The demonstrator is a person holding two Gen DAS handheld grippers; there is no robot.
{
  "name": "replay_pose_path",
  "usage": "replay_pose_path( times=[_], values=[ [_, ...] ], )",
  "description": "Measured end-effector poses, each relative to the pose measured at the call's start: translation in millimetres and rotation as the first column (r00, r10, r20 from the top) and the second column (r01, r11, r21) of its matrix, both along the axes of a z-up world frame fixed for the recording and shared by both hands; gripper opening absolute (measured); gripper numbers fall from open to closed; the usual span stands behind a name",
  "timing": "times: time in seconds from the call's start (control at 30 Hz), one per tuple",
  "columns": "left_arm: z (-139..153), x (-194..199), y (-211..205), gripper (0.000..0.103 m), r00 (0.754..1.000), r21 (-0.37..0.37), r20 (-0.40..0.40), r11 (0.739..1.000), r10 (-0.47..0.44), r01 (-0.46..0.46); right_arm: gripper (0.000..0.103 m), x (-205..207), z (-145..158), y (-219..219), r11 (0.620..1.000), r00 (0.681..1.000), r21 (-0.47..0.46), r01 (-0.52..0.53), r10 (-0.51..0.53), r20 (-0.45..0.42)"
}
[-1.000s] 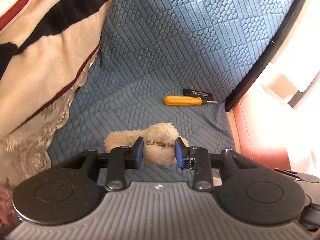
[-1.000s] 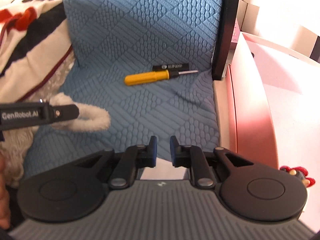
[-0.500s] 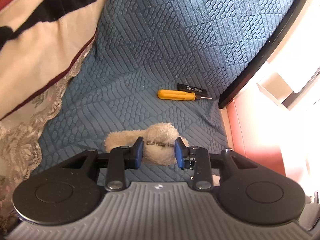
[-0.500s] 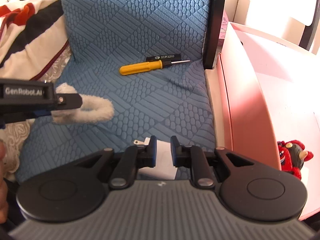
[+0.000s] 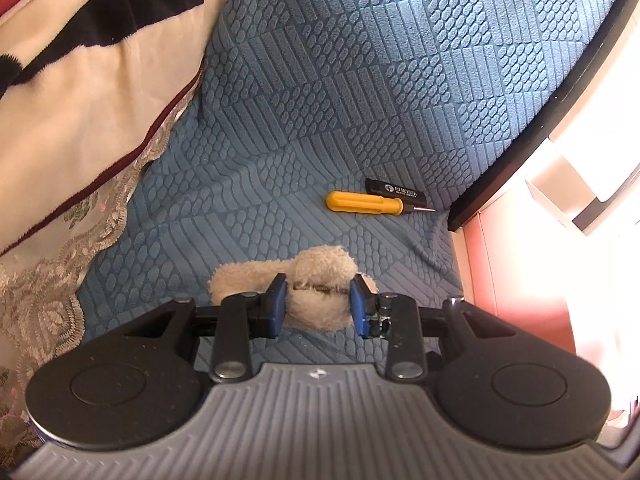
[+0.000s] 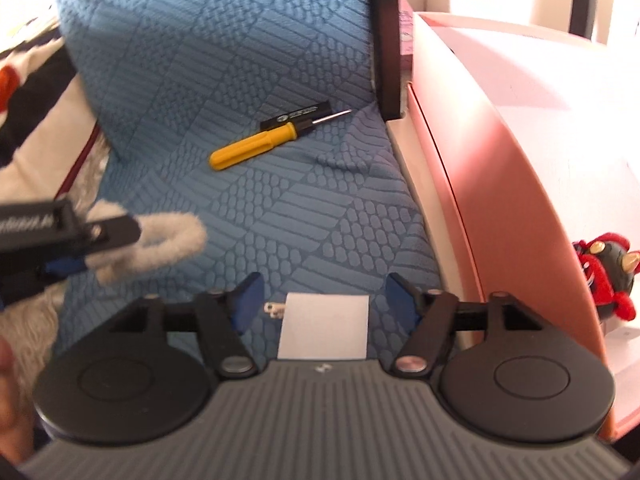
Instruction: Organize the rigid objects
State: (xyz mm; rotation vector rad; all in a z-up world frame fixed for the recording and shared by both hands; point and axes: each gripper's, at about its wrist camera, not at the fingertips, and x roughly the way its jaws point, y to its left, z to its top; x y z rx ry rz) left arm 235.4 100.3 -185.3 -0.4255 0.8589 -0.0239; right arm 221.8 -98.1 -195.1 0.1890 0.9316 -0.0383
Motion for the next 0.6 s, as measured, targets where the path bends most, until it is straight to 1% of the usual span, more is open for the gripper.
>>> replay_pose_path(
  times=[0.07, 0.13, 0.2, 0.3, 0.43, 0.5, 0.53, 0.6],
  values=[
    [0, 1, 1, 0.037, 1.000, -0.001, -0.011, 1.000, 0.007, -0.007, 0.070, 4, -4, 0, 1.000, 0.999, 0.001, 0.029, -0.029, -0.032],
    [0, 1, 1, 0.037, 1.000, -0.003, -0.011, 1.000, 0.008, -0.009, 0.070, 6, -6, 0, 1.000, 0.999, 0.006, 0.030, -0.030, -0.044],
    [1, 0, 0, 0.037, 1.000, -0.005, -0.012, 1.000, 0.010, -0.010, 0.069, 4, -7, 3, 1.000, 0.999, 0.003, 0.003, -0.003, -0.045],
    [2, 1, 1, 0.037, 1.000, -0.006, -0.016, 1.000, 0.013, -0.013, 0.070, 1, -9, 9, 0.997, 0.996, -0.042, -0.062, 0.059, -0.061],
    [2, 2, 0, 0.037, 1.000, -0.008, -0.018, 1.000, 0.008, -0.008, 0.070, -4, -15, 12, 0.988, 0.988, -0.075, -0.136, 0.130, -0.081],
    [2, 3, -2, 0.037, 1.000, -0.004, -0.019, 1.000, 0.002, -0.002, 0.069, -5, -19, 13, 0.985, 0.986, -0.082, -0.150, 0.143, -0.086],
    [2, 3, -5, 0.037, 1.000, 0.001, -0.020, 1.000, -0.006, 0.006, 0.069, -5, -20, 13, 0.985, 0.985, -0.080, -0.156, 0.149, -0.086],
    [1, 5, -11, 0.037, 0.999, 0.017, -0.025, 0.999, -0.029, 0.029, 0.061, -4, -23, 13, 0.983, 0.984, -0.083, -0.162, 0.154, -0.089]
  ],
)
